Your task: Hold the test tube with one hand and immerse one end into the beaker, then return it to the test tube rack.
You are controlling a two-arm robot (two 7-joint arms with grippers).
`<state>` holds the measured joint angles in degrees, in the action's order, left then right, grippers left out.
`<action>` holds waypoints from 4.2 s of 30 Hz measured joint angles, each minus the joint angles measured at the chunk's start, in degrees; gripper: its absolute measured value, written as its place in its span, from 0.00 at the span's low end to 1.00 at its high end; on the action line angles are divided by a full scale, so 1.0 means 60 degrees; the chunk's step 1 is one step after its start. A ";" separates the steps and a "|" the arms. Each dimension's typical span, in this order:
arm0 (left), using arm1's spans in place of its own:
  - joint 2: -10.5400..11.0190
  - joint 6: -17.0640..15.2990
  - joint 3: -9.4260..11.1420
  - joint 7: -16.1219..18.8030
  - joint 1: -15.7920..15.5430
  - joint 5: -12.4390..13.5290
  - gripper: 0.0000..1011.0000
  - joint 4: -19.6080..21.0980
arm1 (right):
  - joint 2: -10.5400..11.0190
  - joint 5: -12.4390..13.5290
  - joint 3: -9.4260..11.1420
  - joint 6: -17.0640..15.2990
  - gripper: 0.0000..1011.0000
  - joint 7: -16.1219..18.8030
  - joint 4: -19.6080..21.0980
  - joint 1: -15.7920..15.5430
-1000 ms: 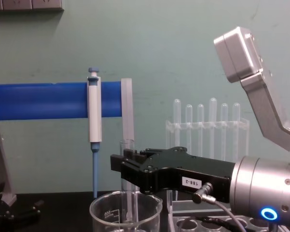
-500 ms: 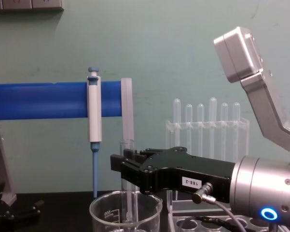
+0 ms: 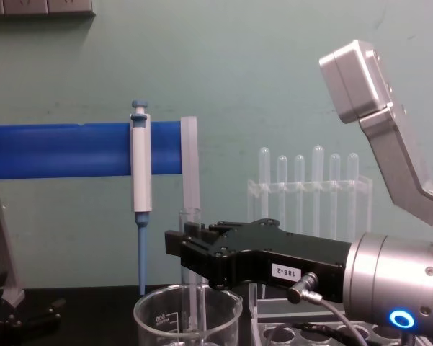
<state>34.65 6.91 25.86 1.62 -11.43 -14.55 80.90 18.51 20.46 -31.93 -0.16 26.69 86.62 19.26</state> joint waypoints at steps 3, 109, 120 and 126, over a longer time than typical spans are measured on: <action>-0.0001 0.0000 0.0000 0.0000 0.0001 0.0000 0.99 0.0000 | 0.0000 0.0000 0.0000 0.0000 0.22 0.0000 0.0000 0.0000; 0.0000 0.0000 0.0000 0.0000 0.0000 0.0000 0.99 0.0000 | 0.1996 0.1501 0.1781 -0.1393 0.22 -0.0940 0.2746 -0.0942; 0.0000 0.0000 0.0000 0.0000 0.0000 0.0000 0.99 0.0000 | 0.1891 0.1394 0.1894 -0.1328 0.22 -0.0993 0.2609 -0.1269; 0.0000 0.0000 0.0000 0.0000 0.0000 0.0000 0.99 0.0000 | 0.1884 0.1320 0.1910 -0.1486 0.22 -0.1034 0.2628 -0.1303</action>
<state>34.65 6.91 25.86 1.62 -11.43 -14.55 80.90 29.81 28.38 -20.47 -9.08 20.49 102.39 11.44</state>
